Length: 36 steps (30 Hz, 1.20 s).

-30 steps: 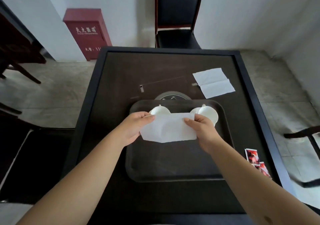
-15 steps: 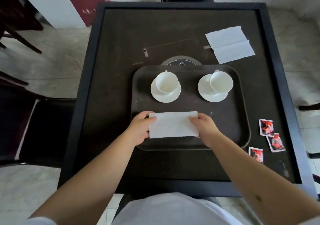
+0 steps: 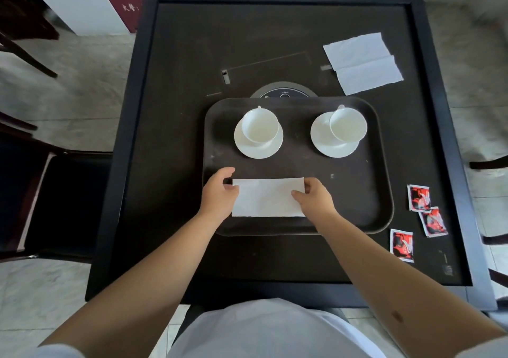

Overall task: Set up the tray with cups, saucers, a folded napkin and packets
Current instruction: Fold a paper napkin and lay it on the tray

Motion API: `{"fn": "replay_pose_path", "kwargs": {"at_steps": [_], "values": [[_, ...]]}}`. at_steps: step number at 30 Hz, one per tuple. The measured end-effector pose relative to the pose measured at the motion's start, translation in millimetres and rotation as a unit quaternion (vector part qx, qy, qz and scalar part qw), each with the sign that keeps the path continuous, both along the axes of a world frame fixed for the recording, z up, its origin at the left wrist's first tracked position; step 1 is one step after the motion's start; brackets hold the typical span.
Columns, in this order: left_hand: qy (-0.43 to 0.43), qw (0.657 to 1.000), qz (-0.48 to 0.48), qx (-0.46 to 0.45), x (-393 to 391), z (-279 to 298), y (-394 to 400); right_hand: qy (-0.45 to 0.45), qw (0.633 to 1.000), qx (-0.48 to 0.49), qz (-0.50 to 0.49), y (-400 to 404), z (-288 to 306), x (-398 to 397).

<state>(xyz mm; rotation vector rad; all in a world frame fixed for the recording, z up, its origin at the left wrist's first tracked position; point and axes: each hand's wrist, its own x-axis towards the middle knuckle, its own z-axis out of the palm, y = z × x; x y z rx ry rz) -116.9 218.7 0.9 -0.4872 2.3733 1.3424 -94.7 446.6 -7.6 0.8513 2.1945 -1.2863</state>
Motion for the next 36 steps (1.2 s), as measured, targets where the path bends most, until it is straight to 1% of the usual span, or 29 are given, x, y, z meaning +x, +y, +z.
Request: {"fn": "replay_pose_path", "kwargs": {"at_steps": [3,4,5,6,8,9,10,11,12,16,22,24,26,29,36], "values": [[0.054,0.992,-0.088,-0.071,8.4,-0.4,-1.9,0.035,0.997,0.06,0.015,-2.3,3.6,4.3],[0.067,0.984,-0.131,-0.104,12.7,-1.6,-2.2,0.048,0.993,0.096,0.043,-3.2,4.9,6.9],[0.081,0.97,-0.18,-0.142,17.1,-2.5,-2.5,0.065,0.983,0.142,0.092,-4.4,6.3,10.4],[0.102,0.949,-0.235,-0.183,21.3,-3.3,-2.5,0.089,0.963,0.195,0.163,-5.8,8.3,14.5],[0.155,0.89,-0.343,-0.257,30.1,-5.7,-1.9,0.145,0.89,0.288,0.322,-9.7,9.6,25.2],[0.171,0.864,-0.381,-0.282,34.3,-6.7,-1.7,0.164,0.854,0.311,0.384,-11.8,8.9,30.9],[0.173,0.845,-0.409,-0.297,38.5,-7.4,-1.6,0.171,0.828,0.321,0.427,-14.0,7.8,36.6],[0.167,0.835,-0.425,-0.306,42.3,-8.5,-1.9,0.169,0.814,0.322,0.453,-15.6,6.2,41.7],[0.16,0.831,-0.434,-0.31,45.7,-9.8,-2.5,0.159,0.81,0.317,0.467,-16.6,4.8,45.6],[0.14,0.83,-0.445,-0.306,52.3,-11.3,-4.8,0.13,0.817,0.299,0.476,-14.3,2.3,53.8],[0.086,0.817,-0.481,-0.306,58.3,-11.3,-8.6,0.104,0.804,0.302,0.502,-9.9,5.5,61.3],[0.079,0.81,-0.49,-0.312,58.4,-9.3,-9.1,0.101,0.794,0.309,0.514,-8.7,7.6,63.7],[0.074,0.811,-0.487,-0.316,58.1,-4.5,-9.0,0.097,0.789,0.317,0.518,-8.3,10.5,67.1],[0.072,0.816,-0.473,-0.325,59.1,2.1,-10.1,0.082,0.794,0.324,0.508,-10.5,16.3,73.4],[0.111,0.811,-0.466,-0.336,57.3,14.1,-19.2,0.051,0.826,0.331,0.453,-28.2,26.0,86.0]]}}
